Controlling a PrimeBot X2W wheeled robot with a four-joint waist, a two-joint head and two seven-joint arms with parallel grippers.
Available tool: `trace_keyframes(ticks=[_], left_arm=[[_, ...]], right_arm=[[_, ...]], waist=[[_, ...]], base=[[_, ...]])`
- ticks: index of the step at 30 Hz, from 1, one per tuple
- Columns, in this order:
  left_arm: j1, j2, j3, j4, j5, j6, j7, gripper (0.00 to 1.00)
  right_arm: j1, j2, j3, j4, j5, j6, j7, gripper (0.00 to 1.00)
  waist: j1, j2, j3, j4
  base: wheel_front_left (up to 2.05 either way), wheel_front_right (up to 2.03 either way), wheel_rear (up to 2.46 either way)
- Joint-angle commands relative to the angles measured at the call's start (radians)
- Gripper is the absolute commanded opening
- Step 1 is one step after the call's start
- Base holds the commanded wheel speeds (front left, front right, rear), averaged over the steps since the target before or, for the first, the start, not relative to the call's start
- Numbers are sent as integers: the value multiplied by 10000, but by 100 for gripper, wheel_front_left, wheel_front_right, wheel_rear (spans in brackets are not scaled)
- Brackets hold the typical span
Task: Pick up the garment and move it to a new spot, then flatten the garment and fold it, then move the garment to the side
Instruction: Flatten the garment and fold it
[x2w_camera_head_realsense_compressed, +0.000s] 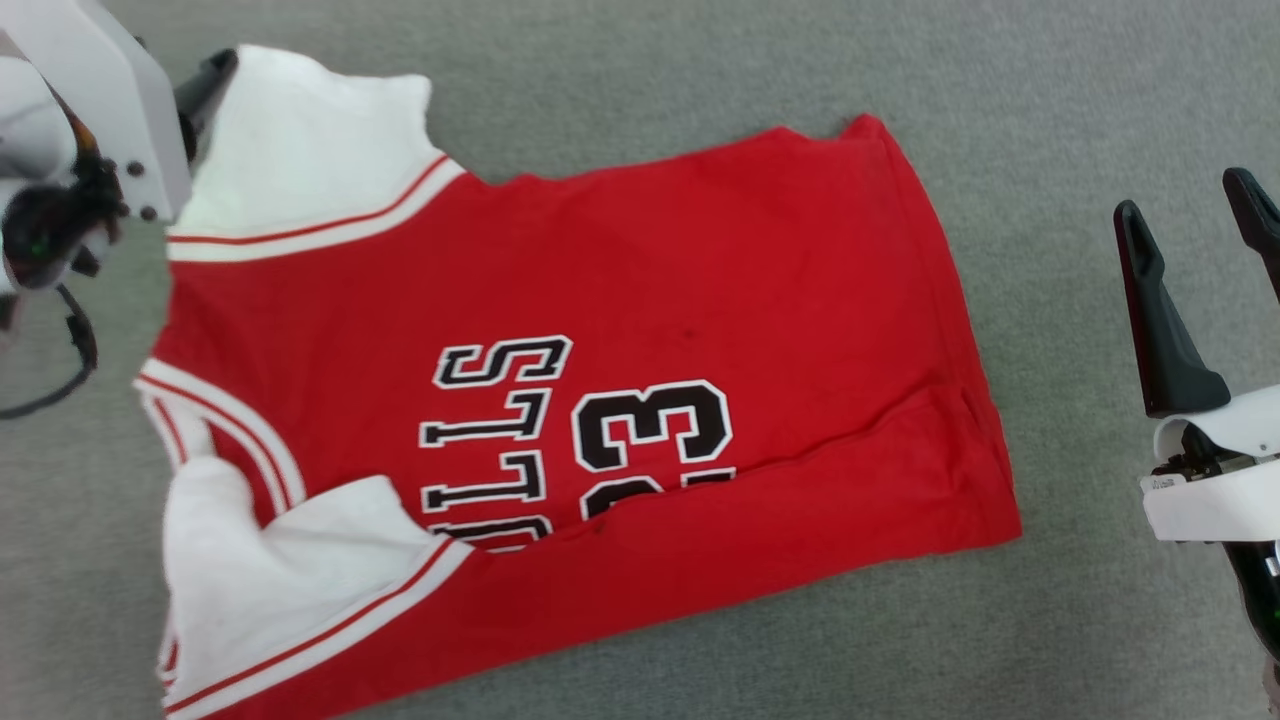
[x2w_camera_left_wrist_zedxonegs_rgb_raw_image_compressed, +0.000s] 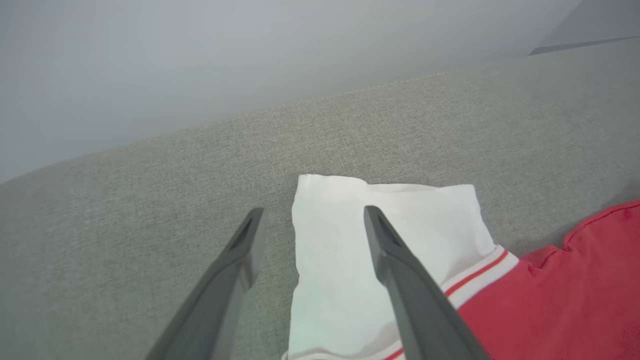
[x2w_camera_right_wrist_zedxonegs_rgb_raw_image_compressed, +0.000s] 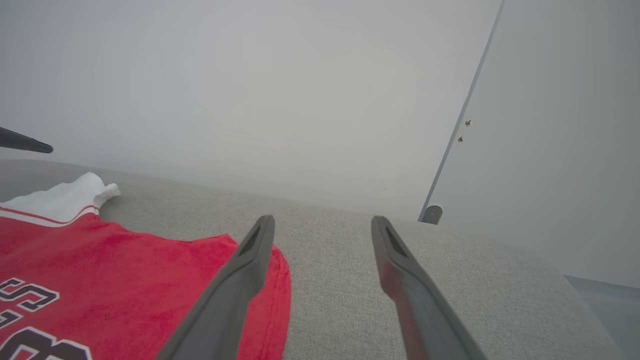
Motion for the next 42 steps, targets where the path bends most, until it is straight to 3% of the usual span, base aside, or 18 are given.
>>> trace_keyframes(ticks=[1,12,20,21,22,23,28,32,42], left_arm=[[-235,-93,-61,300,16,-125,244,100],[-1215,-325,-590,2103,314,-489,1918,100],[-1182,-792,-829,3212,-66,-198,3287,100],[-1142,-870,-835,3338,-177,-154,3589,76],[-1090,-942,-847,3452,-321,-125,3894,14],[-1033,-1019,-839,3574,-485,-17,4205,0],[-1307,-1199,-857,3635,-577,41,4726,0],[-1554,-1295,-814,3559,-475,-35,4556,0],[-1885,-1869,-745,3585,-394,-294,4080,0]], right_arm=[[-147,71,40,37,100,-11,-120,100],[-355,195,209,381,253,-11,-430,100],[-553,102,363,521,594,-11,-275,100],[-547,70,396,535,638,-11,-232,100],[-550,66,439,565,699,-11,-159,100],[-587,44,457,580,750,-11,-93,100],[-677,13,530,598,955,-11,360,100],[-848,73,542,671,1267,-11,953,100],[-2354,116,1041,1418,1370,-11,3391,100]], waist=[[0,0,596,-525],[0,0,1212,-919],[0,0,1352,-931],[0,0,1364,-927],[0,0,1373,-928],[0,0,1378,-929],[0,0,1393,-897],[0,0,1385,-803],[0,0,1450,-333]], base=[[0,0,0],[0,0,0],[0,0,0],[0,0,0],[0,0,0],[0,0,0],[0,0,0],[0,0,0],[0,0,0]])
